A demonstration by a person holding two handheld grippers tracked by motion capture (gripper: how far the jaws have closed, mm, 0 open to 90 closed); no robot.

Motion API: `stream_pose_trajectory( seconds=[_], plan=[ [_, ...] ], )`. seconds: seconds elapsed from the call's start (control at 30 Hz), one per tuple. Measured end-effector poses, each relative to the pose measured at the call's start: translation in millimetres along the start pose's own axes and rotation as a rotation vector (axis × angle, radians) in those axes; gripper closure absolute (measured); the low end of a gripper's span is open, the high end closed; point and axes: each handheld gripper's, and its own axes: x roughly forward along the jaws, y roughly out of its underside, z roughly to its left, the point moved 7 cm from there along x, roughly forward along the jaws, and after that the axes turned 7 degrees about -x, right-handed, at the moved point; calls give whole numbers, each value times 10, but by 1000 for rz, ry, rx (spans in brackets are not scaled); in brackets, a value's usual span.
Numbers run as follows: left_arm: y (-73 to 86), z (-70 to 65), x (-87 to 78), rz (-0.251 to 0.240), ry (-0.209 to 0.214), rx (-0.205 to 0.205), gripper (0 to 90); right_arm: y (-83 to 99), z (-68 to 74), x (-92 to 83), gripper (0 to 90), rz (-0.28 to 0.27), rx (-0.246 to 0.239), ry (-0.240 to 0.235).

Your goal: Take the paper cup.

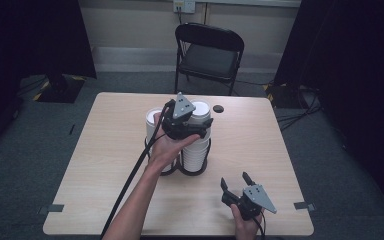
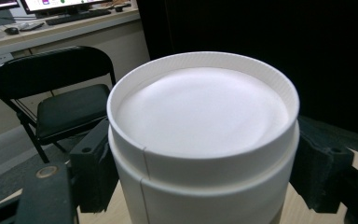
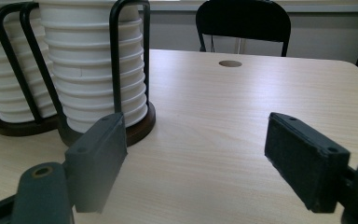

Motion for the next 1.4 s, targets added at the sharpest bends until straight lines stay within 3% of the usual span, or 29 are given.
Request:
stream_pose_trajectory(
  seconds=[0.33,0.8,1.4],
  plan=[
    [-81,16,-69,-46,8,-42,214,-3,0,-7,202,-9,1,-2],
    [-174,-3,-121,-72,11,-50,214,-1,-1,-7,202,-6,1,-3],
    [-303,43,-257,-149,13,-87,215,-1,-1,-7,203,-5,3,-4]
  ],
)
